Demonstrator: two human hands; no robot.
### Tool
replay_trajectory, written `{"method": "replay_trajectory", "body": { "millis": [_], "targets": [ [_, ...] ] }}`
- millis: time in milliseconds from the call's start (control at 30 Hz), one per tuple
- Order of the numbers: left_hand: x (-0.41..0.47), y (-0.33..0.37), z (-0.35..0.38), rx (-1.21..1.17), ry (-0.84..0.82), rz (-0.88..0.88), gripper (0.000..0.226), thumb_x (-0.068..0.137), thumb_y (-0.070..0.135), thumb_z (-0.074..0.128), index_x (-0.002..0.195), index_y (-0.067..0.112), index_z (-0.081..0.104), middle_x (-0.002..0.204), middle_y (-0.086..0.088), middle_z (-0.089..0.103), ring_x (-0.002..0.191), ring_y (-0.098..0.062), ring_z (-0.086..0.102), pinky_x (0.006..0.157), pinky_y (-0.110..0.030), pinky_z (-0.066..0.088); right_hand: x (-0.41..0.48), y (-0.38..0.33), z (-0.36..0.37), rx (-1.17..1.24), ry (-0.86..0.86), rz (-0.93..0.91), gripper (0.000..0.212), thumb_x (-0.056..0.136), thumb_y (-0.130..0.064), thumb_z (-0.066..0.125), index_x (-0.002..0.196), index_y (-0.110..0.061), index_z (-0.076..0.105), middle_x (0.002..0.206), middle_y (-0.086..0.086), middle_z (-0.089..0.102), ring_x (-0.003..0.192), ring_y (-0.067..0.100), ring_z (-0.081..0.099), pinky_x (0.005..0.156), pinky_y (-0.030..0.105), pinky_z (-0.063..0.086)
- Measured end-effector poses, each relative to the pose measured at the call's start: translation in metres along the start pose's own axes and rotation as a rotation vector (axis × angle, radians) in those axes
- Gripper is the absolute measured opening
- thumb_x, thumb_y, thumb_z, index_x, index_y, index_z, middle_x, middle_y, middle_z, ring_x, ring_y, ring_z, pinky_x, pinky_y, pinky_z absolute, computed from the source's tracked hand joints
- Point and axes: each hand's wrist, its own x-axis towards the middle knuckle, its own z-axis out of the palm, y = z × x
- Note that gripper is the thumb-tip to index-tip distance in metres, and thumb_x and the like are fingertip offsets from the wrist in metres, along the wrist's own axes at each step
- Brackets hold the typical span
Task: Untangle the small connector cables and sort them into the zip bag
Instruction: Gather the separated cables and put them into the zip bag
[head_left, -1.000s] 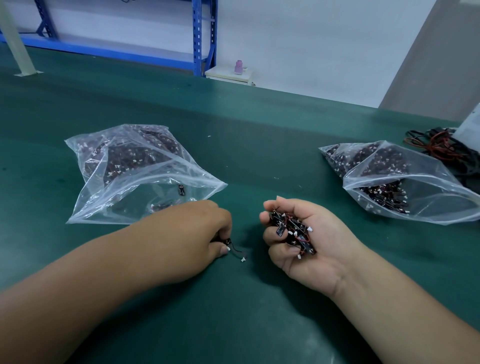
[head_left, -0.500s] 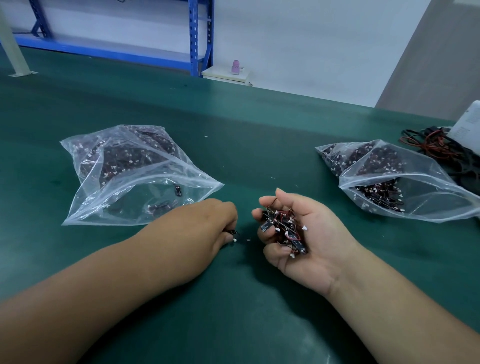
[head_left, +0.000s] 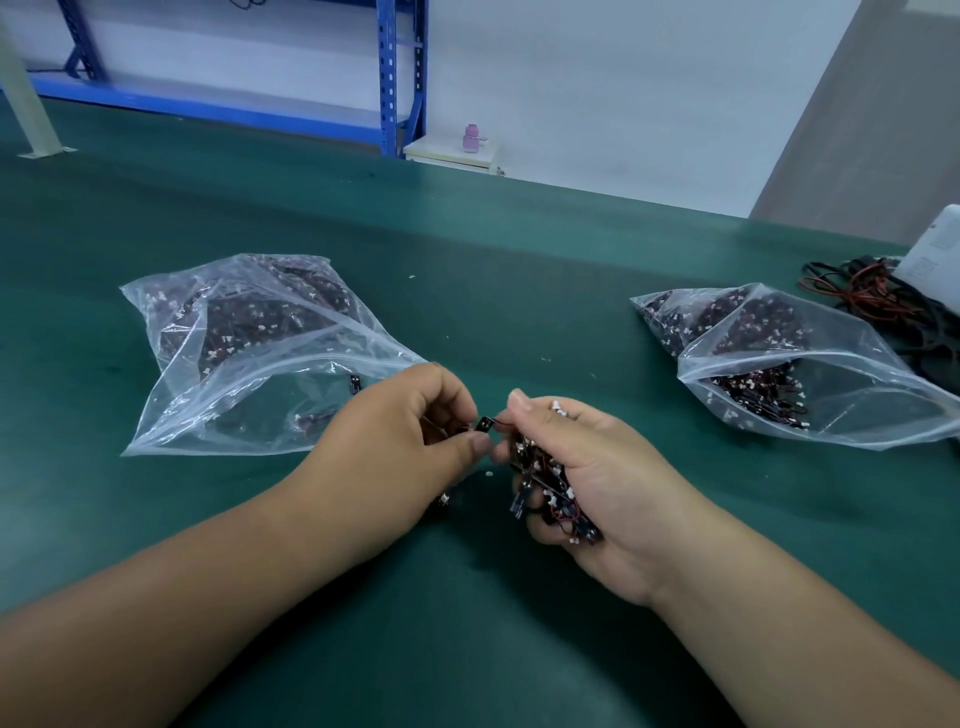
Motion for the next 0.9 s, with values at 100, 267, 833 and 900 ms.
{"method": "replay_trajectory", "body": {
  "millis": [100, 267, 833, 900],
  "targets": [
    [0.0, -0.001, 0.0, -0.069, -0.03, -0.024, 0.023, 0.072, 0.026, 0.083, 0.077, 0.026, 0.061, 0.067, 0.007, 0.066, 0.055, -0.006, 0.055, 0.052, -0.022, 0.048, 0.0, 0.003, 0.003, -0.043, 0.035, -0.011, 0.018, 0.087, -0.026, 0.074, 0.07, -0.027, 0.067, 0.071, 0.004, 0.064, 0.042, 0.012, 0.041, 0.04, 0.017, 0.028],
    [0.001, -0.006, -0.001, -0.083, -0.087, -0.056, 0.026, 0.081, 0.011, 0.077, 0.083, 0.033, 0.064, 0.078, 0.0, 0.071, 0.064, -0.016, 0.064, 0.06, -0.036, 0.057, 0.002, -0.003, -0.004, 0.057, 0.102, 0.016, 0.018, 0.092, -0.017, 0.068, 0.076, -0.019, 0.063, 0.068, 0.007, 0.062, 0.04, 0.013, 0.038, 0.039, 0.017, 0.026],
    [-0.002, -0.004, 0.002, 0.068, -0.059, 0.108, 0.017, 0.08, 0.019, 0.078, 0.083, 0.033, 0.069, 0.073, 0.013, 0.069, 0.065, -0.007, 0.063, 0.062, -0.025, 0.052, 0.002, 0.004, -0.001, -0.086, 0.02, -0.01, 0.023, 0.081, -0.013, 0.077, 0.072, -0.026, 0.061, 0.063, 0.002, 0.059, 0.038, 0.01, 0.04, 0.038, 0.017, 0.028],
    [-0.003, -0.003, 0.002, 0.06, -0.095, 0.136, 0.026, 0.079, 0.015, 0.078, 0.091, 0.037, 0.071, 0.081, 0.018, 0.071, 0.072, -0.008, 0.066, 0.067, -0.023, 0.053, 0.003, 0.005, 0.0, -0.069, 0.052, -0.033, 0.023, 0.082, -0.005, 0.073, 0.076, -0.023, 0.061, 0.061, 0.004, 0.058, 0.037, 0.011, 0.039, 0.039, 0.017, 0.028]
  ]
}}
